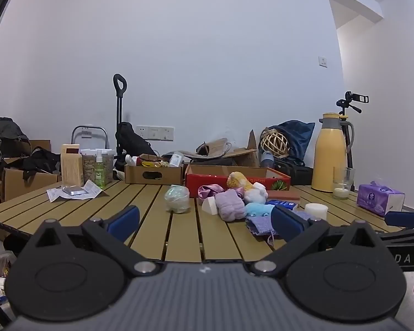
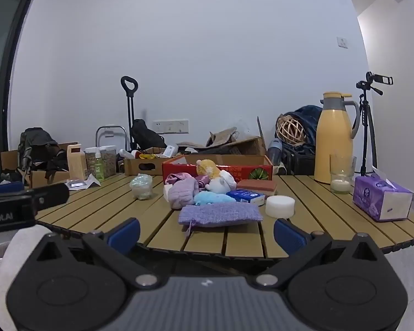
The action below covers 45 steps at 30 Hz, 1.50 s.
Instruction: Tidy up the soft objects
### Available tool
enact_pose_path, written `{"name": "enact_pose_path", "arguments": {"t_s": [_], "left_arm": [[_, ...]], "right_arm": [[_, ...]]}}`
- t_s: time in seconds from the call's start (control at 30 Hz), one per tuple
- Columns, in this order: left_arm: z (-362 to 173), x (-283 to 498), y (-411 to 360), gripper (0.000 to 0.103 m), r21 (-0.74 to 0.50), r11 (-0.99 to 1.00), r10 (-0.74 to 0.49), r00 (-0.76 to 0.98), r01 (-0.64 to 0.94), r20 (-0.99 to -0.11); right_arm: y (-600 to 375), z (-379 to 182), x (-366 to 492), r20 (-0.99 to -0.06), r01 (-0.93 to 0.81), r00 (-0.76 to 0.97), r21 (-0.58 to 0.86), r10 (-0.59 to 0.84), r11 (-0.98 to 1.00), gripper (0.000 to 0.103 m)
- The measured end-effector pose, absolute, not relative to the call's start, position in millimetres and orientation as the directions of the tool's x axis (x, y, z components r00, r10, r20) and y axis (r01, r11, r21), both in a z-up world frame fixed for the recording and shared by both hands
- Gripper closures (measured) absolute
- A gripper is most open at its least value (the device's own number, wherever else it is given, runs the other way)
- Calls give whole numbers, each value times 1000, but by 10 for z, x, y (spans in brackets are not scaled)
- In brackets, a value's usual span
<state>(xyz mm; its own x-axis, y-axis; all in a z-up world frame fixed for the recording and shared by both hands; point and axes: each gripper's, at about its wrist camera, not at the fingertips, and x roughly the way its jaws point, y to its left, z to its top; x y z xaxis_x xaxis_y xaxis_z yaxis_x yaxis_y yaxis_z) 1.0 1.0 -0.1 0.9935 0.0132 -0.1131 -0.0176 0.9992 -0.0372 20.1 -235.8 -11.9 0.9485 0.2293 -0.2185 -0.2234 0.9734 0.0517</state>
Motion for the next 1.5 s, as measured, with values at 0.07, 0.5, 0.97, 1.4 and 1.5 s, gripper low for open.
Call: {"name": "enact_pose_path", "arguments": {"t_s": [0.07,0.5,0.97,1.4,1.5], "left_arm": [[-1,17,19,0,-34,999,13,993,-17,-116],[27,-25,-83,0,2,1000,-20,996,21,-85],[29,-36,-66,0,7,1000,-25,996,26,-84],[44,-18,-52,0,-4,1000,-14,995,14,-94],[57,-14,-23,0,-14,1000,-11,995,9,-98]], "right_arm": [[-2345,-119,170,-219,-226,948,54,232,973,0],[-2362,-110,207,-230,-187,953,53,195,981,0],[-2387,-115,214,-234,-187,952,72,199,980,0],[-2372,-104,205,-225,-195,952,69,206,978,0],[-2365,-107,206,-222,-198,952,76,210,977,0]]}}
